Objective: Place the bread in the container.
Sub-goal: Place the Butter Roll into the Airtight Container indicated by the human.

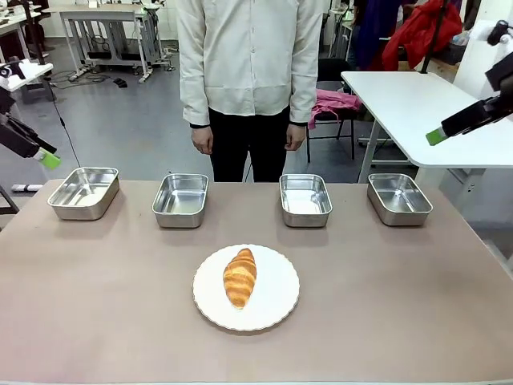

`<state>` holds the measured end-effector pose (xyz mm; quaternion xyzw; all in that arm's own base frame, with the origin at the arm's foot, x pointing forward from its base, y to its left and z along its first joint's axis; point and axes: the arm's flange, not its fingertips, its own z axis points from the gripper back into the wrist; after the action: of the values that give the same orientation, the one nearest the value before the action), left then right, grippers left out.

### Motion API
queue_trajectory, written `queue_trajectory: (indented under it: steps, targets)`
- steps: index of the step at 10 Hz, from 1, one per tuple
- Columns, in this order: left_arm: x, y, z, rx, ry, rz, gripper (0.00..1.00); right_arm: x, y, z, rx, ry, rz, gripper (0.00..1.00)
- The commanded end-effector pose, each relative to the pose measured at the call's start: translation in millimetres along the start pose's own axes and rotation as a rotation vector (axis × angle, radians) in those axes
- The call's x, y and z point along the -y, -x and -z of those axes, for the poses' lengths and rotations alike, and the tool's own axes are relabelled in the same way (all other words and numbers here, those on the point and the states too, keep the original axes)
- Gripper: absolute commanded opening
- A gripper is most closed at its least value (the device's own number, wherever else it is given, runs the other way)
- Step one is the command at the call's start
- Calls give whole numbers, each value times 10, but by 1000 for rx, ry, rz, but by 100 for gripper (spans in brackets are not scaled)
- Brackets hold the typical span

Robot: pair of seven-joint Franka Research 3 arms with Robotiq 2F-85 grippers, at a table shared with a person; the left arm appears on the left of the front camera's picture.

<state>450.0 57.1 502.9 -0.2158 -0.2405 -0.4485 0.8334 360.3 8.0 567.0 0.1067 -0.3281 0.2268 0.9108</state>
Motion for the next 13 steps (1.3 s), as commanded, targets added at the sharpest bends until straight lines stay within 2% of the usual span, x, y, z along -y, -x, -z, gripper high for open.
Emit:
queue_trajectory:
  steps: [1, 2, 5, 9, 11, 13]
  targets:
    - [-31, 36, -1, 3, 0, -3, 100, 49, 19, -2, 2, -4, 8, 100]
    - [-112, 67, -79, 19, 26, 4, 100, 242, 8, -53, -18, -71, -4, 100]
    - [-264, 297, -414, 150, 112, 33, 100, 744, 79, -234, -24, -232, -40, 100]
    - [-394, 505, -734, 295, 121, 55, 100, 1049, 128, -419, 51, -281, -64, 100]
    - [-384, 509, -812, 351, 110, 37, 100, 1110, 120, -455, 77, -275, -64, 100]
    - [-372, 438, -901, 367, 94, 4, 100, 1164, 120, -479, 93, -288, -63, 100]
